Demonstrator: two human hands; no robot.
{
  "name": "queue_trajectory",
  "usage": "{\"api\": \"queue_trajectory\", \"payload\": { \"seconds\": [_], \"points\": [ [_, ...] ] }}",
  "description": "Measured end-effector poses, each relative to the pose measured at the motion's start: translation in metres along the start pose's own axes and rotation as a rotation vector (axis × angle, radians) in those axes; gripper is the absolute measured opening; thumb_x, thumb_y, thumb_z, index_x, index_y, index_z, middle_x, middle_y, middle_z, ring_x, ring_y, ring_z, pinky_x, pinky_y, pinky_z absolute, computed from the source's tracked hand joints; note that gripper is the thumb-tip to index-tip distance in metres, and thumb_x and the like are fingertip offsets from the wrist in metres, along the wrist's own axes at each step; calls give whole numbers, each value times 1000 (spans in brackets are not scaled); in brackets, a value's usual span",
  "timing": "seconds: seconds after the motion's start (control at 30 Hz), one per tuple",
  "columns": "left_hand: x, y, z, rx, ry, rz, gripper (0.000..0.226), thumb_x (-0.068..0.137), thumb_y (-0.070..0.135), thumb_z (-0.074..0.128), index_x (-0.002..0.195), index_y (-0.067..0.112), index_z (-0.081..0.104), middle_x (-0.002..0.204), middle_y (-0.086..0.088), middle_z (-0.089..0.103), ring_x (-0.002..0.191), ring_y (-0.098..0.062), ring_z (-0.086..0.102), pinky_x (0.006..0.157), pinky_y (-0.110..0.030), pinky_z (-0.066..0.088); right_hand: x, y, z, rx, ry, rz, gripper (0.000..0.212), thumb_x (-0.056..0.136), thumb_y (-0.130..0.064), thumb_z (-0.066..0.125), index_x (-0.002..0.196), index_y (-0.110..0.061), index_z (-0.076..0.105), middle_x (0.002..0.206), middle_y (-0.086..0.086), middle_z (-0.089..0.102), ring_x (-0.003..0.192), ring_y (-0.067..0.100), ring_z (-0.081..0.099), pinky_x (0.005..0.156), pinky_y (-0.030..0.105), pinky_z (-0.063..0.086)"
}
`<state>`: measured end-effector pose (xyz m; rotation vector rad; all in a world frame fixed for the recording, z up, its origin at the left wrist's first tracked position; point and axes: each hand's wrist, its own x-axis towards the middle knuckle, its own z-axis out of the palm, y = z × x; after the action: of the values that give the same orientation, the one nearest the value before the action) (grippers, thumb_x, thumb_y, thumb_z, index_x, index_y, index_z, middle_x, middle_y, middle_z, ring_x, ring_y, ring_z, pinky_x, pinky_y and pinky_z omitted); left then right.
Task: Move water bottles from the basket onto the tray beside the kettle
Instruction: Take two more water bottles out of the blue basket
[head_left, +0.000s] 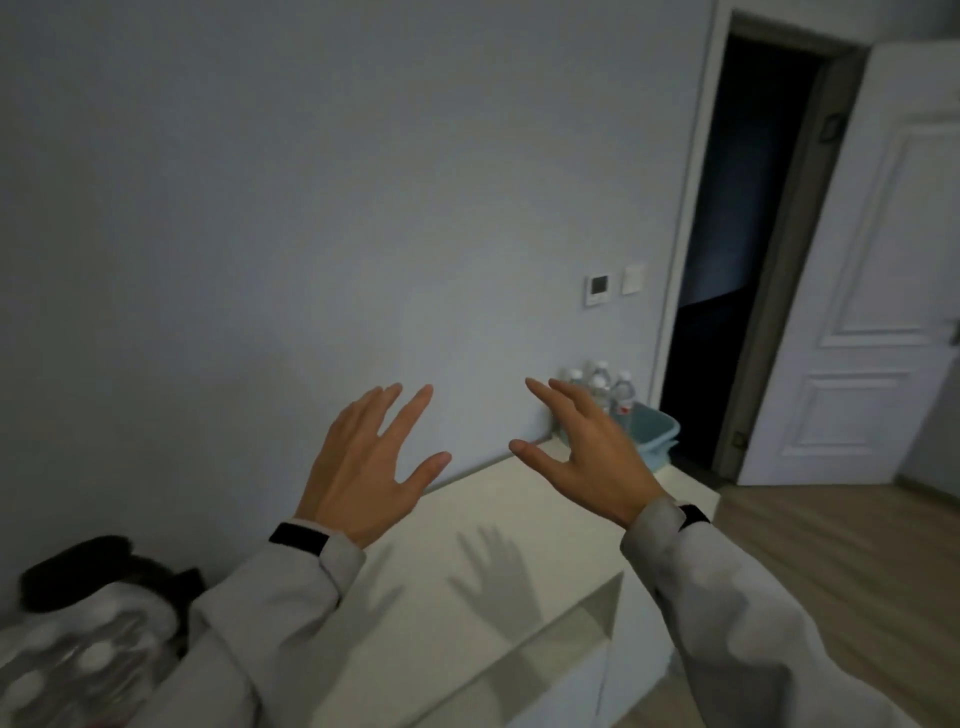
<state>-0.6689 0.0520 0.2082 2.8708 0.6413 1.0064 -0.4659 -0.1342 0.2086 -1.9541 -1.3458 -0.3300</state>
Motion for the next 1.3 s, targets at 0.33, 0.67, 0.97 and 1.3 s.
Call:
{"api": "queue_trajectory", "payload": {
  "seconds": [0.33, 0.67, 0.97, 1.3],
  "points": [
    [102, 126, 128, -127, -11, 33, 74, 90, 72, 37, 154, 38, 25, 157, -2, 38, 145, -22, 33, 118, -35, 26, 4, 178, -74, -43, -1, 105, 73, 85, -66, 57, 148, -39, 32, 151, -6, 37, 136, 18, 44, 106, 41, 46],
    [236, 178, 287, -227, -17, -55, 72, 90, 63, 52, 153, 38, 27, 155, -2, 39, 143, -24, 36, 115, -41, 34, 91, 368, -83, -126, -119, 148, 74, 86, -66, 54, 150, -40, 27, 154, -4, 33, 138, 20, 42, 109, 41, 44],
    [303, 199, 394, -216, -87, -233, 73, 88, 57, 57, 151, 28, 36, 150, -6, 46, 139, -25, 41, 111, -40, 37, 167, 508, -41, -17, -200, 168, 76, 82, -75, 46, 147, -41, 30, 150, -5, 39, 133, 18, 46, 106, 35, 43],
    [334, 212, 517, -129, -170, -563, 71, 90, 56, 58, 150, 26, 35, 141, -2, 51, 127, -23, 50, 99, -31, 43, 225, 657, 41, 256, -474, 175, 67, 85, -65, 56, 143, -44, 32, 146, -5, 42, 127, 17, 50, 100, 33, 43]
  ]
}}
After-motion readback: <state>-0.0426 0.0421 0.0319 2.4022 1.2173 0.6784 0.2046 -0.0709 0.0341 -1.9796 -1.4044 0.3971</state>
